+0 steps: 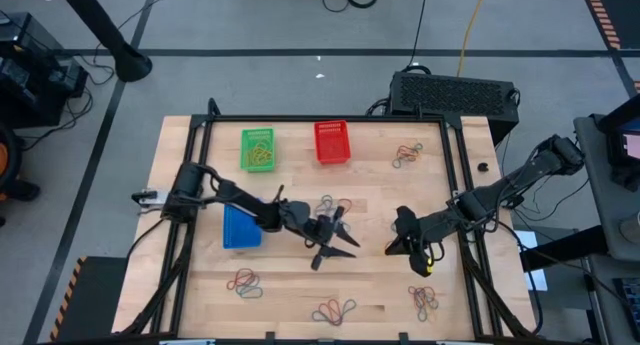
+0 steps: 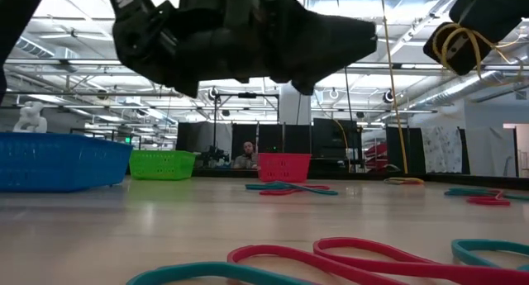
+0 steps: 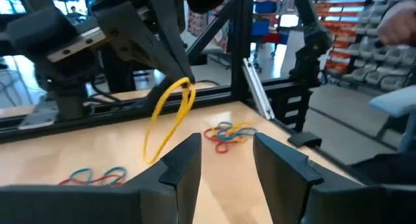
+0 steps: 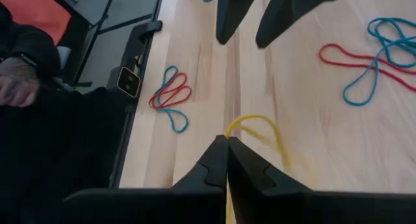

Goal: Sort rubber bands into baskets
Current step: Put the yellow rubber band into the green bin

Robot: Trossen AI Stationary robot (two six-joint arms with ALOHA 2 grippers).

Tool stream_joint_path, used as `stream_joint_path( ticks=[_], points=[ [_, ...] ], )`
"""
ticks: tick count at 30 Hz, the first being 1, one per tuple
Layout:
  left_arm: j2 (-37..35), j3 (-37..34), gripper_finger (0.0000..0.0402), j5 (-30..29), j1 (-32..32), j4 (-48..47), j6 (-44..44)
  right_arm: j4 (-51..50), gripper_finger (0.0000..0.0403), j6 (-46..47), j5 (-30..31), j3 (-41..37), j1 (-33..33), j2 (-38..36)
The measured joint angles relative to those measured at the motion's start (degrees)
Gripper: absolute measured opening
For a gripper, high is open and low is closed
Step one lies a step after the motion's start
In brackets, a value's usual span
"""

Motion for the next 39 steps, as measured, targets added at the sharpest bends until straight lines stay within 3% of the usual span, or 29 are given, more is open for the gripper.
stream_joint_path(
  ticks=[16, 28, 39],
  points=[
    [0.7, 4.4, 0.0148, 1.0, -0.8, -0.8, -1.1, 0.1, 0.0000, -3.0, 1.0, 0.0, 0.0, 0.0],
    [0.7, 4.4, 0.0148, -4.9, -1.0, -0.9, 0.8, 1.6, 0.0000, -6.7, 2.4, 0.0, 0.0, 0.0],
    [0.7, 8.4, 0.0148, -5.3, -0.6, -6.7, 2.5, 7.5, 0.0000, -13.2, 2.4, 0.0, -0.1, 0.0]
  ],
)
